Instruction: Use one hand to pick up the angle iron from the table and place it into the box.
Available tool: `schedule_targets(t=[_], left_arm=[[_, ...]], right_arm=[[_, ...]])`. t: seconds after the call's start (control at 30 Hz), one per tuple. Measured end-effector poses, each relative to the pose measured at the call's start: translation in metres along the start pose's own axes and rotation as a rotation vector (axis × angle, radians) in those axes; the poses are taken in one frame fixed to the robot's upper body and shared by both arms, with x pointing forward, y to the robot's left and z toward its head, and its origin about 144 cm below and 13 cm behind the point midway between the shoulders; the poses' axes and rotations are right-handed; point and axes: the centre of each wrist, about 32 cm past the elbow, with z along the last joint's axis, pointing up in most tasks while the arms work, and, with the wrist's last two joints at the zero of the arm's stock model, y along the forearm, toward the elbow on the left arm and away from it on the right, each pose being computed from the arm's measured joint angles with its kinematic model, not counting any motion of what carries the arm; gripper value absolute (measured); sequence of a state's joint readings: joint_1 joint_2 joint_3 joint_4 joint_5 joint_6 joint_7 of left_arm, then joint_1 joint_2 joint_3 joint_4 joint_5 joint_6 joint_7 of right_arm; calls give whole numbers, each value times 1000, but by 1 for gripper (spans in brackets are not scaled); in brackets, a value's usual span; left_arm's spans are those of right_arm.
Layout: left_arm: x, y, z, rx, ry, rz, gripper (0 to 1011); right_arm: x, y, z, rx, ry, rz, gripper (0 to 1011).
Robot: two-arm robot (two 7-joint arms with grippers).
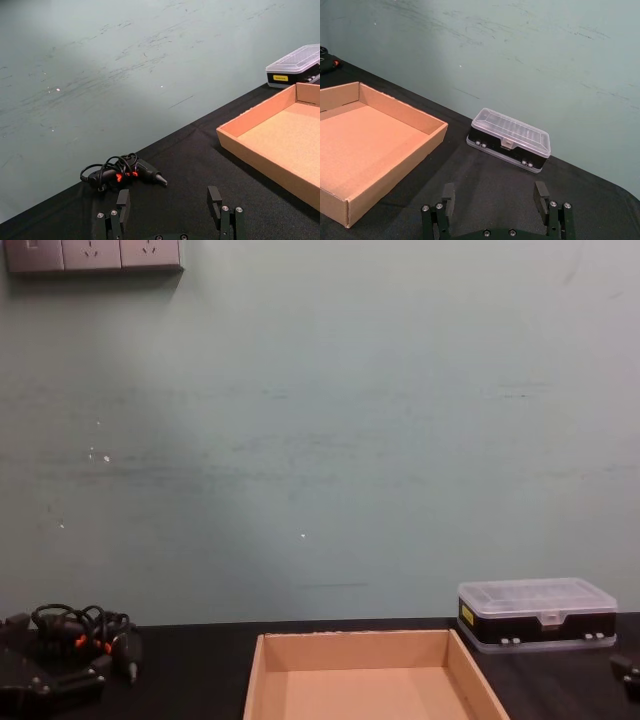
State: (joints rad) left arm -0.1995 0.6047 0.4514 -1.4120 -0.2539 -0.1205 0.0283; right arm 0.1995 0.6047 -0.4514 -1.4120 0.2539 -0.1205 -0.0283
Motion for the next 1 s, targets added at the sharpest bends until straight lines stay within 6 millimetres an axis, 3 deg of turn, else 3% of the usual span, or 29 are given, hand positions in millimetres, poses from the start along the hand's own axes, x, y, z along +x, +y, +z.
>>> schedule_targets(t=[1.0], left_arm=[[0, 0, 0, 0, 0, 0, 1011]], right_arm=[[0, 0, 0, 0, 0, 0, 1003]])
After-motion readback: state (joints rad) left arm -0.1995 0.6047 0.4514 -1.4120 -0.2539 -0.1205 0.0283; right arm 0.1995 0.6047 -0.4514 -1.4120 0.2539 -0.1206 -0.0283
